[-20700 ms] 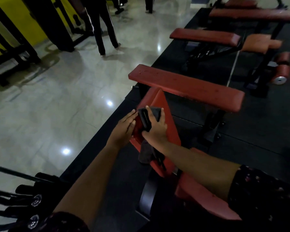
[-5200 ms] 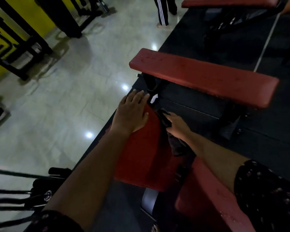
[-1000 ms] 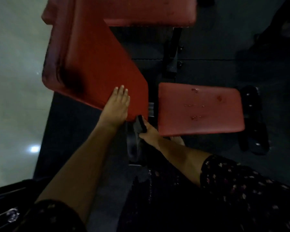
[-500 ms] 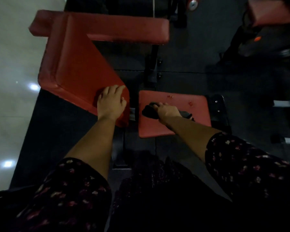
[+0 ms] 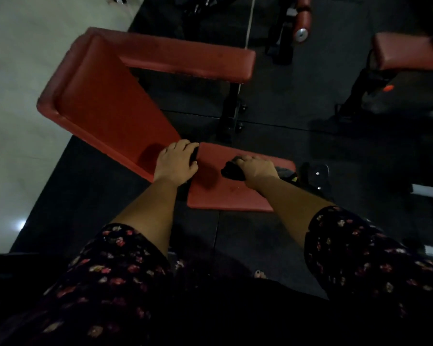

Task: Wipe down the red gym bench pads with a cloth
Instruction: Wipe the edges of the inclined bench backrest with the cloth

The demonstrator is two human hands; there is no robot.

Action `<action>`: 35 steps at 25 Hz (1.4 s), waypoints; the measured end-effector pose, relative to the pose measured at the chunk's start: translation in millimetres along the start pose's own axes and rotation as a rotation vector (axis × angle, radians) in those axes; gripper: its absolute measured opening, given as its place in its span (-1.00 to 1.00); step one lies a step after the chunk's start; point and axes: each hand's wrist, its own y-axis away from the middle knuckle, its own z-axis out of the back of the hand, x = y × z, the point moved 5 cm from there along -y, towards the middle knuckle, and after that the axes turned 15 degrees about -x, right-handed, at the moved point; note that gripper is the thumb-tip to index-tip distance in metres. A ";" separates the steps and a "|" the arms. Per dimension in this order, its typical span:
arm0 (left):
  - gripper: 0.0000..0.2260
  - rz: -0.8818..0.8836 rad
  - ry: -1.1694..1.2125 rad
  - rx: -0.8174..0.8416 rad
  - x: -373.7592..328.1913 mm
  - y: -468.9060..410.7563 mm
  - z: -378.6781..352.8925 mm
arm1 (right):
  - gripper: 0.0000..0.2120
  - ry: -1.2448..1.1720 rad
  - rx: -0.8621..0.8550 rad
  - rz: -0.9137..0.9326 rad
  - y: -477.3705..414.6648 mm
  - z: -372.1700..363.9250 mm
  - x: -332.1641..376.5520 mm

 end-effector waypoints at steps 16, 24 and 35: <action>-0.41 0.357 0.049 -0.017 -69.5 87.0 -18.5 | -0.39 -0.078 0.062 0.117 67.4 -26.8 -48.8; -0.41 0.443 0.038 0.125 -9.8 123.8 -59.1 | -0.36 -0.120 0.171 0.080 58.0 -69.0 0.5; -0.36 0.251 0.046 0.160 35.0 102.5 -159.3 | -0.24 -0.015 0.144 0.150 37.1 -145.0 29.8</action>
